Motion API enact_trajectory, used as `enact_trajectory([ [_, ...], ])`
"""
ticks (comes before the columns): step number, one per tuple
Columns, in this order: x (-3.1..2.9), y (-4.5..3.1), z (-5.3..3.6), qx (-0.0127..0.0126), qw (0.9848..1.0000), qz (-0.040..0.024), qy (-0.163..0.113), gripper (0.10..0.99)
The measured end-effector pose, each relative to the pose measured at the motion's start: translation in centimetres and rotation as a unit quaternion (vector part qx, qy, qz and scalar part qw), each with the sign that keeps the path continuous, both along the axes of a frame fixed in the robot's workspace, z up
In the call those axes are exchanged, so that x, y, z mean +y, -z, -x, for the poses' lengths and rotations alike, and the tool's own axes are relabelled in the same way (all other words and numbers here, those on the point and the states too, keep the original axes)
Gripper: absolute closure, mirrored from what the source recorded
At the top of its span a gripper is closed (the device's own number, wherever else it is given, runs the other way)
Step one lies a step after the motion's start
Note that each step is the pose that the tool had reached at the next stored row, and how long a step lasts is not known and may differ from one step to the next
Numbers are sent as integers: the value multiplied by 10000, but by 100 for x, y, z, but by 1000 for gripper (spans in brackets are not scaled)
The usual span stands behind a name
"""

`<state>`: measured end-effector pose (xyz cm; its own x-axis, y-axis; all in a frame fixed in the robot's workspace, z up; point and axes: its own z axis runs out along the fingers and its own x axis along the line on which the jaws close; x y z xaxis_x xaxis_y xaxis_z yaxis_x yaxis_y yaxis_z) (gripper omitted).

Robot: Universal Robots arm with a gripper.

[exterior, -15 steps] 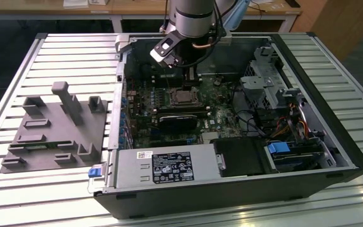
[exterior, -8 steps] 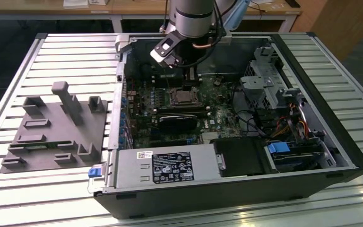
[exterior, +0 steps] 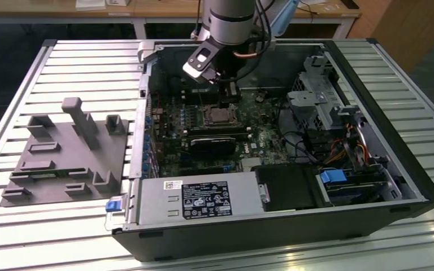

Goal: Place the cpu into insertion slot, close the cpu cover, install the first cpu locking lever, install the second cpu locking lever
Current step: 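Close the cpu cover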

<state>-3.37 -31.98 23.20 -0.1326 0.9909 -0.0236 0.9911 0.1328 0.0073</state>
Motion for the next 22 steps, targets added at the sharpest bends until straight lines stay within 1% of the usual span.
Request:
enact_trajectory([
  [3,0,0,0,0,9996,0,-278,984],
  [6,0,0,0,0,9985,0,-548,984],
  [9,0,0,0,0,9967,0,-817,984],
  [11,0,0,0,0,9949,0,-1004,984],
  [14,0,0,0,0,9919,0,-1272,984],
  [17,0,0,0,0,9880,0,-1545,984],
  [19,0,0,0,0,9851,1,-1722,984],
  [22,0,0,0,0,9801,0,-1987,984],
])
